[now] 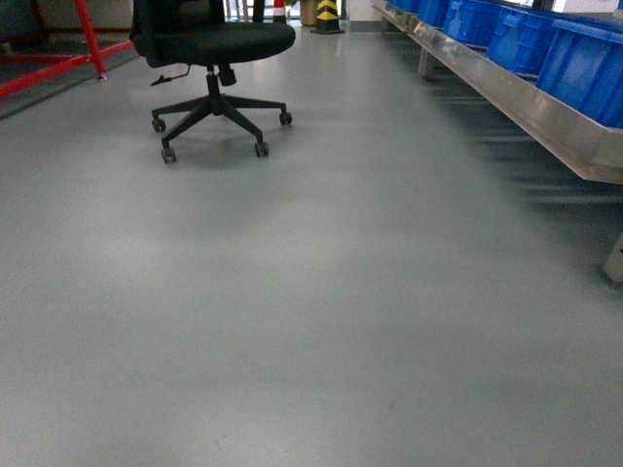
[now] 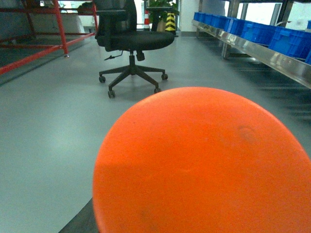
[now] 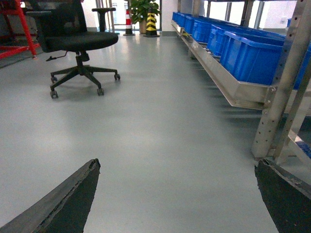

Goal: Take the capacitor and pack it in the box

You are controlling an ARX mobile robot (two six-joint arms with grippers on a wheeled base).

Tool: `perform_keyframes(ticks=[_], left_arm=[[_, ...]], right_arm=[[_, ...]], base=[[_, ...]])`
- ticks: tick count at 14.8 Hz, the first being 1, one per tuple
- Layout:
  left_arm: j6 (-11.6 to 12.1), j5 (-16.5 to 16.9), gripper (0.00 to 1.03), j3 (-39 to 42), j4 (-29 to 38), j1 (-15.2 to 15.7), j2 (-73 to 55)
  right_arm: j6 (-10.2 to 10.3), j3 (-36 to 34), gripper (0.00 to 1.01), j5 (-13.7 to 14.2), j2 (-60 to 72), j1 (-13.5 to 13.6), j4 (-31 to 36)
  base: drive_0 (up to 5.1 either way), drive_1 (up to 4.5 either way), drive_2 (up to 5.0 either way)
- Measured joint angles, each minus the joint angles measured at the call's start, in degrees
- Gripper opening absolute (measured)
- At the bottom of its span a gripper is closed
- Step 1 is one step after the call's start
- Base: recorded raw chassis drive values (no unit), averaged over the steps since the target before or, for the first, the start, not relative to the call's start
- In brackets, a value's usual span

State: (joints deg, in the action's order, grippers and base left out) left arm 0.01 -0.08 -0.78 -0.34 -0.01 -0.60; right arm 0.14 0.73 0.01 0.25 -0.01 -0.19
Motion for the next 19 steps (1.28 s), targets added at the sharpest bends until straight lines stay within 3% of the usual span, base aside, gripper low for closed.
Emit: perform_keyframes(ticks=[19], left_arm=[[0.0,0.04,0.44,0.0,0.04,0.0,0.0]], right_arm=[[0.0,0.0,0.98,0.04,-0.02,0.0,-0.11]], base=[[-4.9,2.53,2.5]])
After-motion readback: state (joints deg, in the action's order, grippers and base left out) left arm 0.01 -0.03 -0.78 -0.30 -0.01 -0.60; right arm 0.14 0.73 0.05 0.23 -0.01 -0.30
